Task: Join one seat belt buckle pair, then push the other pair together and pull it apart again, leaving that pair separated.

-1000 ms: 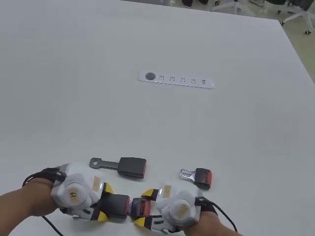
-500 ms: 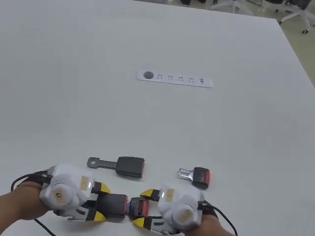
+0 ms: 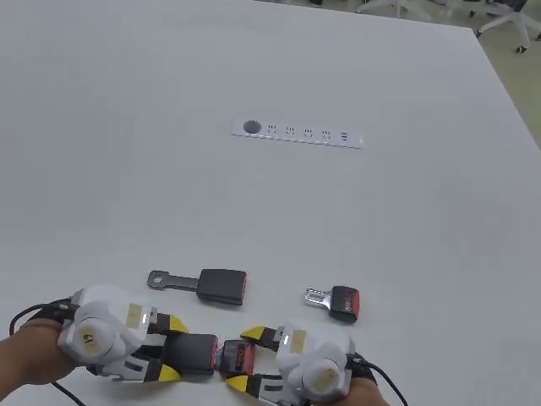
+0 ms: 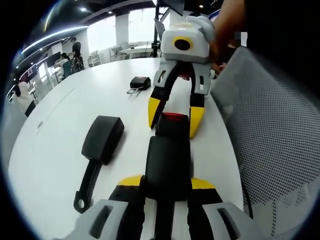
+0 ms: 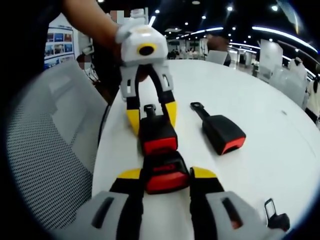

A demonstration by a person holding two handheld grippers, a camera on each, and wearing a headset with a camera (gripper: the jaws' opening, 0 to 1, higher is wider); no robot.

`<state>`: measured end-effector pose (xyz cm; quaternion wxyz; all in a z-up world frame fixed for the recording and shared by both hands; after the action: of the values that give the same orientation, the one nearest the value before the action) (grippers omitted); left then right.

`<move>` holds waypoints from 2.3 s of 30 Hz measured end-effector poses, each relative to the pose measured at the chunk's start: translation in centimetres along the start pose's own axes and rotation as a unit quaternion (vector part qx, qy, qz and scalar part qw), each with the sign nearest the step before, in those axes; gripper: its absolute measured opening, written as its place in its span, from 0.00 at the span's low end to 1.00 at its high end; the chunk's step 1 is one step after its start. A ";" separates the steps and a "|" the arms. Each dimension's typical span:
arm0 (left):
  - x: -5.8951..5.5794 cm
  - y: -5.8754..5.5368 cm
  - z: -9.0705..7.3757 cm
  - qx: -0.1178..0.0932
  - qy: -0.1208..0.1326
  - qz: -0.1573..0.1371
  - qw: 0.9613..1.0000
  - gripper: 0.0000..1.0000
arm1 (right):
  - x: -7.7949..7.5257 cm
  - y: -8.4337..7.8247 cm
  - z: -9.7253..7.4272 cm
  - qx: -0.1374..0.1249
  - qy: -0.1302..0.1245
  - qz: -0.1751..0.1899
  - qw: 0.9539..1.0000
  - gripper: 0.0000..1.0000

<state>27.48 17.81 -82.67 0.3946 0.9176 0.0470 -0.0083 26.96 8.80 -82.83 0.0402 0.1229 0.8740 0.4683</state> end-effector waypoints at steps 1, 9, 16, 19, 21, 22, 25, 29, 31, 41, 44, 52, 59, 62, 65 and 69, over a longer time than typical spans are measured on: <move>0.0 0.0 0.0 -0.002 0.001 -0.002 1.000 0.33 | 0.0 0.0 0.0 -0.001 0.000 0.003 1.000 0.35; 0.0 0.0 0.0 -0.005 -0.002 -0.002 1.000 0.33 | 0.1 0.0 -0.1 -0.008 0.000 0.012 1.000 0.35; 0.0 0.0 0.0 -0.015 0.002 -0.016 1.000 0.33 | 0.1 0.0 -0.1 -0.010 -0.004 0.021 1.000 0.35; 0.0 0.0 0.0 -0.017 0.001 -0.019 1.000 0.33 | 0.1 0.0 -0.2 -0.013 -0.006 0.025 1.000 0.35; 0.0 0.0 0.1 -0.017 0.001 -0.018 1.000 0.33 | 0.1 -0.1 -0.2 -0.015 -0.006 0.026 1.000 0.35; -0.1 0.0 0.1 -0.017 0.000 -0.019 1.000 0.33 | 0.2 -0.1 -0.2 -0.015 -0.007 0.026 1.000 0.35; -0.1 0.0 0.1 -0.017 0.000 -0.018 1.000 0.33 | 0.2 -0.1 -0.2 -0.016 -0.007 0.027 0.999 0.35; 0.0 0.0 0.1 -0.016 0.001 -0.020 1.000 0.33 | 0.2 -0.1 -0.2 -0.012 -0.005 0.023 1.000 0.35; -0.1 0.0 0.1 -0.015 0.002 -0.020 1.000 0.33 | 0.2 0.0 -0.1 -0.011 -0.006 0.024 1.000 0.35; -0.2 0.3 0.4 0.005 0.011 -0.003 1.000 0.35 | 0.1 -0.4 -0.1 0.044 0.001 -0.044 0.998 0.39; -0.3 0.4 0.3 0.036 0.016 0.011 0.999 0.40 | 0.7 1.0 -0.2 0.009 0.003 -0.031 0.999 0.53; -0.2 2.5 -1.2 0.006 0.039 -0.010 0.999 0.69 | -0.7 2.2 -2.6 -0.020 -0.022 -0.007 1.000 0.78; 2.4 4.0 -2.9 -0.017 0.087 -0.008 0.996 0.78 | -3.8 0.0 -6.8 -0.008 -0.053 0.015 0.998 0.76; 3.7 4.3 -3.2 -0.016 0.096 -0.007 0.995 0.79 | -5.3 -1.0 -8.4 0.001 -0.069 0.017 0.997 0.77; 5.2 4.9 -3.3 -0.018 0.101 -0.002 0.995 0.78 | -6.9 -2.0 -10.1 0.009 -0.078 0.023 0.997 0.77; 6.8 5.3 -3.0 -0.010 0.101 0.005 0.995 0.78 | -8.6 -2.7 -11.4 0.016 -0.080 0.031 0.996 0.77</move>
<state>34.67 16.88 -77.18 0.3970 0.9100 0.0819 0.0868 32.65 -4.04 -79.13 0.0933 0.1873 0.8711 0.4443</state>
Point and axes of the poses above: the centre of the closed fingertips' face, and the gripper's own axes: z roughly forward along the fingers, x roughly to its left, y roughly out of its top, the point moved 2 cm from there along -z, roughly backward along the fingers, and after that the axes turned 4 degrees about -x, right-handed, at the moved point
